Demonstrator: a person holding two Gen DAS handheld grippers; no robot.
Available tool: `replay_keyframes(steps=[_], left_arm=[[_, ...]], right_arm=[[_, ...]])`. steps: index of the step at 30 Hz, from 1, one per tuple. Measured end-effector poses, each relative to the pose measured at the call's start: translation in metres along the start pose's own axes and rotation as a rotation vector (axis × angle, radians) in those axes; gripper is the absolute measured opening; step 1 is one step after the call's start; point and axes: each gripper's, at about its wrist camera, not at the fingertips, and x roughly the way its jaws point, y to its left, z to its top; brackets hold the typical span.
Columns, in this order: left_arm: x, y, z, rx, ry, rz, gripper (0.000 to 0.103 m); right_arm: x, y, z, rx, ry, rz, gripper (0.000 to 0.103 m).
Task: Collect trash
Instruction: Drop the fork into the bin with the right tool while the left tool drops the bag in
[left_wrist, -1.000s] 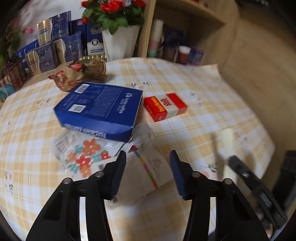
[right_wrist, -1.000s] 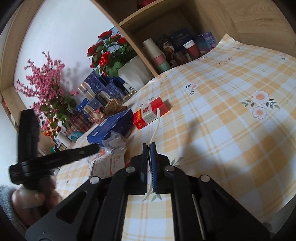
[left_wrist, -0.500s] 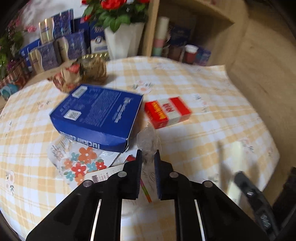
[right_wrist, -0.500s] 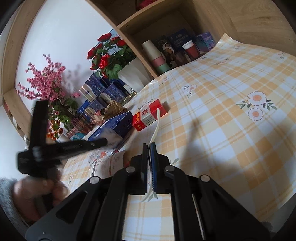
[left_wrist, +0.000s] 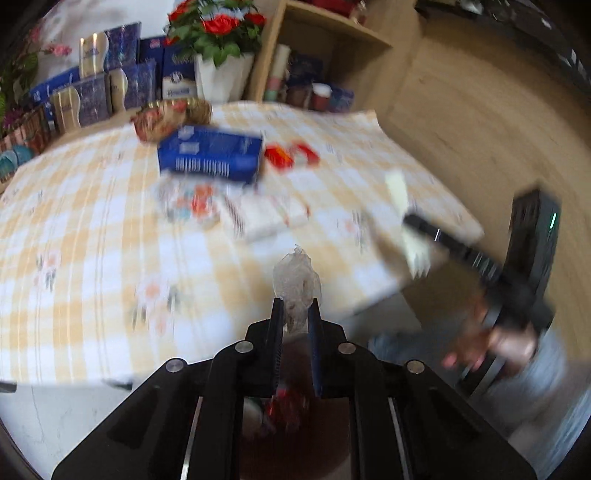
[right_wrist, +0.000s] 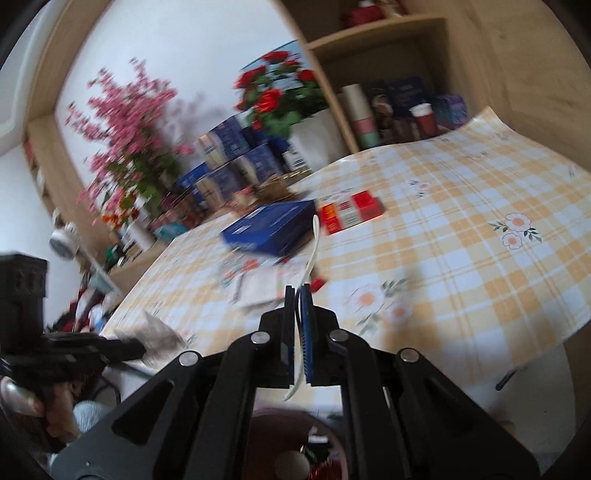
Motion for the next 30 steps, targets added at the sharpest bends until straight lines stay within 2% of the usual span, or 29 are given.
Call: replay_keyframes(steps=[4,6,10,14,15,17,18,20,22,25,27,30], left_arm=[[0.016,0.009,-0.047,0.005,0.109,-0.048,0.013],[0.027,0.01,-0.061,0.01,0.14,-0.053,0.013],[0.051,0.015,-0.076,-0.007,0.172,-0.037,0.013],[0.066,0.013,-0.074,0.004,0.177,-0.026,0.016],[0.064,0.013,-0.071,0.013,0.157,-0.009,0.021],[0.053,0.014,-0.067,0.01,0.092,-0.023,0.039],[0.047,0.016,-0.065,0.001,0.066,-0.034,0.051],[0.033,0.02,-0.059,-0.017,0.017,-0.036,0.056],[0.014,0.024,-0.054,-0.02,-0.04,0.023,0.062],[-0.016,0.028,-0.052,-0.032,-0.145,0.099,0.087],[-0.036,0.032,-0.055,-0.04,-0.221,0.166,0.093],[-0.054,0.04,-0.067,-0.071,-0.278,0.258,0.097]], right_arm=[[-0.02,0.02,-0.019,-0.004,0.046,0.022,0.007],[-0.024,0.025,-0.027,0.004,0.067,0.024,0.007],[-0.027,0.031,-0.036,0.008,0.103,0.021,0.007],[-0.027,0.033,-0.039,0.011,0.13,0.023,0.007],[-0.027,0.034,-0.04,0.008,0.135,0.022,0.007],[-0.026,0.038,-0.045,-0.005,0.151,0.021,0.007],[-0.025,0.038,-0.048,-0.008,0.159,0.02,0.007],[-0.023,0.041,-0.052,-0.014,0.175,0.019,0.007],[-0.019,0.046,-0.058,-0.025,0.196,0.023,0.007],[-0.012,0.056,-0.067,-0.065,0.237,0.031,0.007],[-0.008,0.061,-0.071,-0.082,0.264,0.037,0.007],[0.002,0.069,-0.079,-0.102,0.32,0.049,0.007]])
